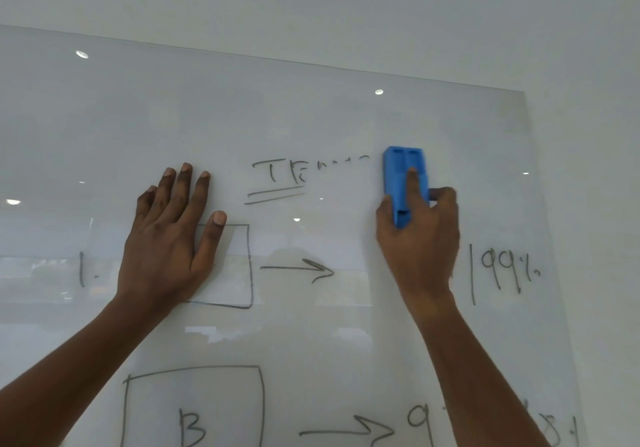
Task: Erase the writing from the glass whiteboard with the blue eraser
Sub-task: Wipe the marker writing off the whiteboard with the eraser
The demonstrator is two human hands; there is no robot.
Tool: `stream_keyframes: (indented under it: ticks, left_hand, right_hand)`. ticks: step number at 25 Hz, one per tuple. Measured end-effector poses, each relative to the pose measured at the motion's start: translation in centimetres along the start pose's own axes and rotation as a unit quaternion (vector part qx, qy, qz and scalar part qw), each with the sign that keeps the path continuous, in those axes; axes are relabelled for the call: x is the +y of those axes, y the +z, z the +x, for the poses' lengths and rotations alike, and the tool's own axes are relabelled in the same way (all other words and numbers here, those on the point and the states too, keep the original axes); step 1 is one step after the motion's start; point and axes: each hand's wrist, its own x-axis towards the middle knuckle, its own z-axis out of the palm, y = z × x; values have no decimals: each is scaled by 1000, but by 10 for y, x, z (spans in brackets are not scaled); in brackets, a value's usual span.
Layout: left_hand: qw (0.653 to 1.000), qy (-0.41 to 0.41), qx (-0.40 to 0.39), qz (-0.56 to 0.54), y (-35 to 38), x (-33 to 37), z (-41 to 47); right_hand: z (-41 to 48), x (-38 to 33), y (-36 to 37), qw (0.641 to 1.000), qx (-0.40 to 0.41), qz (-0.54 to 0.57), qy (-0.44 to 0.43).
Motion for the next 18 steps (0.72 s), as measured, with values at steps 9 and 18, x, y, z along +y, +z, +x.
stream_keyframes:
  ticks: [9, 18]
  left_hand:
    - [1000, -3, -1, -2, -2, 1, 0]
    - [1000, -11, -13, -1, -3, 2, 0]
  right_hand:
    - [-14, -59, 22, 978, -71, 50, -187]
    - [-2, -95, 37, 993, -34, 77, -79]
